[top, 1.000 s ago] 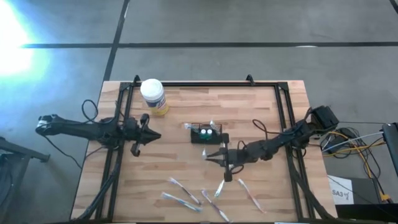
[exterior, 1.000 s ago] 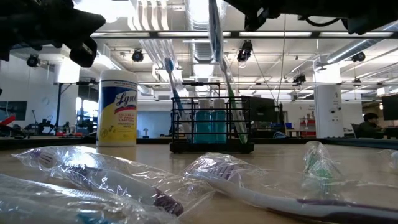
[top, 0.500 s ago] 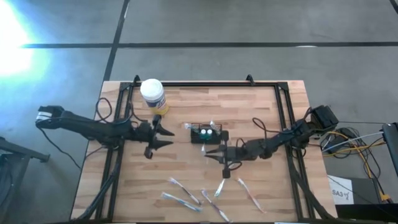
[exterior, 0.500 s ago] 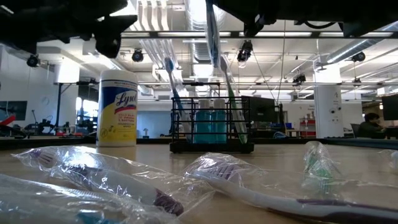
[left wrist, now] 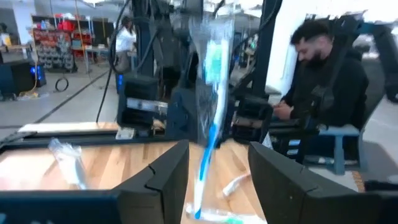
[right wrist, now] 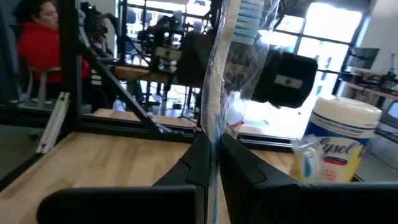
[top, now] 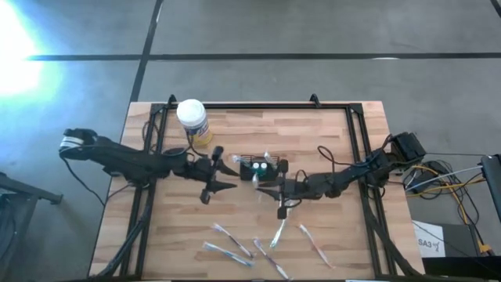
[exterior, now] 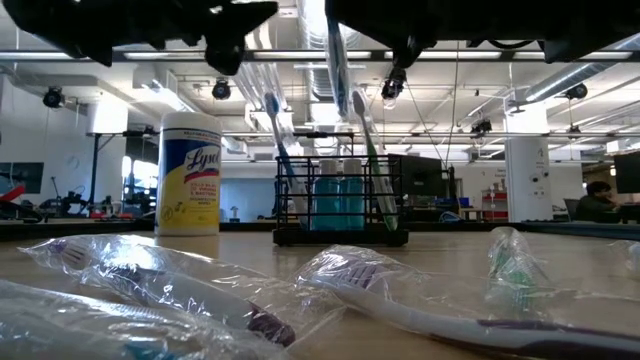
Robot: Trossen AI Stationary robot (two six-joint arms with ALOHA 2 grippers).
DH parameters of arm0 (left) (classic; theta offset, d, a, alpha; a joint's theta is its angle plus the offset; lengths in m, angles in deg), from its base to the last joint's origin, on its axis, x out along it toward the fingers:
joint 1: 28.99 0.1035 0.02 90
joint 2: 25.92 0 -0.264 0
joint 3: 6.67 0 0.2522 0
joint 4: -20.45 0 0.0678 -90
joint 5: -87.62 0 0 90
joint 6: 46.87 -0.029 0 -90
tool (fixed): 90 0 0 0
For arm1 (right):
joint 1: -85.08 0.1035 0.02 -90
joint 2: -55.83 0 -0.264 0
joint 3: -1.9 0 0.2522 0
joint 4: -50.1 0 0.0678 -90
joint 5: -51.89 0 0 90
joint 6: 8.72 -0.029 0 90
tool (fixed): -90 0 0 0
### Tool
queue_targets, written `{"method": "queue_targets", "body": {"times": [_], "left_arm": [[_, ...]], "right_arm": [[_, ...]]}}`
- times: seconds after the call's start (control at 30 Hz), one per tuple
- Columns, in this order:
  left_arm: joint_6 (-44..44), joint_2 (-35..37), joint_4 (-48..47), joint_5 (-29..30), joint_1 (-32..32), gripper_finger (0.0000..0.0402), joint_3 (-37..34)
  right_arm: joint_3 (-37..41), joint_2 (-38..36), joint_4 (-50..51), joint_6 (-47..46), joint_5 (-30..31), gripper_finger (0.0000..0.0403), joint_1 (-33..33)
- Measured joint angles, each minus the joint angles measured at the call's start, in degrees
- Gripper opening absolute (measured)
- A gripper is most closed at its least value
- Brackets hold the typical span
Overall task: Pick & Place toothbrushing station
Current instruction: Put the top blue toothbrush into the black mesh organizer
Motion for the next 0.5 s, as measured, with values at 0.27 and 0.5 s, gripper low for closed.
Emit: {"method": "queue_targets", "body": {"times": [0.27,0.5], "left_arm": [[-0.91,-9.52,6.31,0.27,0.0,0.0168,4.62],[-0.96,-14.32,6.61,0.3,-0.02,0.0168,8.33]], "right_arm": [[0.03,0.0,0.17,-0.2,0.17,0.0018,-0.34],[0.22,0.0,0.26,-0.6,0.13,0.0018,-0.28]]}}
